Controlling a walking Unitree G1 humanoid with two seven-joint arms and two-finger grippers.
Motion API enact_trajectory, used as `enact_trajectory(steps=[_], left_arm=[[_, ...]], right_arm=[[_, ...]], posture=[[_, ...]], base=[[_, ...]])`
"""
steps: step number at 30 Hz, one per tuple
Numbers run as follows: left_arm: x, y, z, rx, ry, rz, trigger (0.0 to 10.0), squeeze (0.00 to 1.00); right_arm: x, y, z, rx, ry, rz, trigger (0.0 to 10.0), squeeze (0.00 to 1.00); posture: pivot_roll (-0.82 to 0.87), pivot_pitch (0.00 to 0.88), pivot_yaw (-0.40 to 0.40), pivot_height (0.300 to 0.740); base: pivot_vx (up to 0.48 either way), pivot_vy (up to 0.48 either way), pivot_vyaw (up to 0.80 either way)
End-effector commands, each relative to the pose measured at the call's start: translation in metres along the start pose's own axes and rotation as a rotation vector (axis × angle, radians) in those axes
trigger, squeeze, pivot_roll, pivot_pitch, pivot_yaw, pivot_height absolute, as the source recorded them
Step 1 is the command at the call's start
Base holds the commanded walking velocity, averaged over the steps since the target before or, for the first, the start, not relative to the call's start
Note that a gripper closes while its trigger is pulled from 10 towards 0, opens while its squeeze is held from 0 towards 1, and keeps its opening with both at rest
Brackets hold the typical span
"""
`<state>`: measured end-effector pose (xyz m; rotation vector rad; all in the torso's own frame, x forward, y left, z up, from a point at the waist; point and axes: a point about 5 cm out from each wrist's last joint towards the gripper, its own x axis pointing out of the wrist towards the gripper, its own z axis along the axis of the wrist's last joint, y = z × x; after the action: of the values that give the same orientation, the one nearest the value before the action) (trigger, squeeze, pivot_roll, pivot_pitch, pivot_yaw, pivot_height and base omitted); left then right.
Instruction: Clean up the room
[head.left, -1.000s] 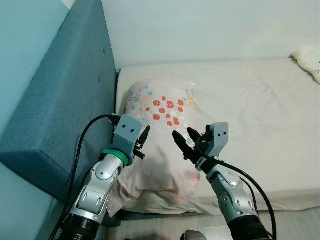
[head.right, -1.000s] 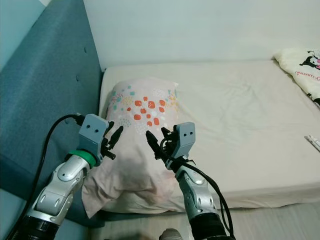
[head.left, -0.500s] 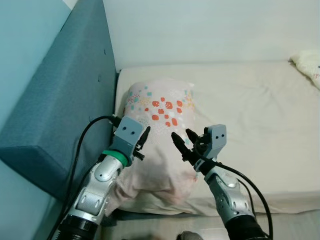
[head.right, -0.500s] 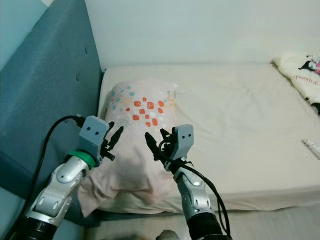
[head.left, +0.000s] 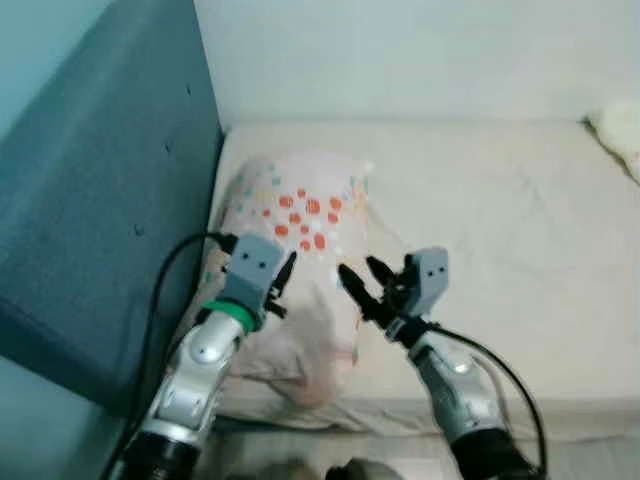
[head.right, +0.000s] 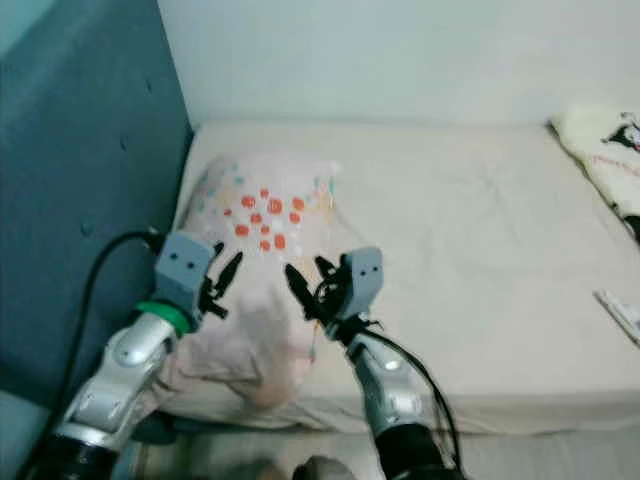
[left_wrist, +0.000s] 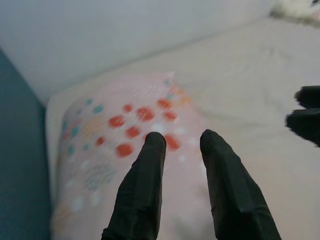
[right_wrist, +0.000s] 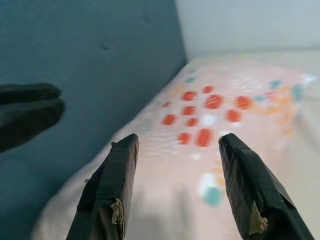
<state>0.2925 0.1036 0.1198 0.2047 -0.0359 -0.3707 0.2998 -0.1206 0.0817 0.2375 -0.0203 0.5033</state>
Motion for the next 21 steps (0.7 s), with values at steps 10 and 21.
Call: enact_trajectory(steps=[10,21], left_arm=[[-0.0027,0.0025,-0.0109,0.002,0.053,0.010,10.0,0.00],[-0.0025,0.0040,-0.0126,-0.007,0.064,0.013,10.0,0.00]], right_arm=[[-0.0032,0.0016,-0.0070,0.016,0.019,-0.001,10.0,0.00],[-0.0046,0.0003,-0.0080,0.016,0.023,-0.008,10.0,0.00]], posture=[[-0.03,0.000,0.019,0.740],[-0.03,0.000,0.020,0.740]], base=[[0.000,-0.291,0.00],[0.000,0.000,0.00]])
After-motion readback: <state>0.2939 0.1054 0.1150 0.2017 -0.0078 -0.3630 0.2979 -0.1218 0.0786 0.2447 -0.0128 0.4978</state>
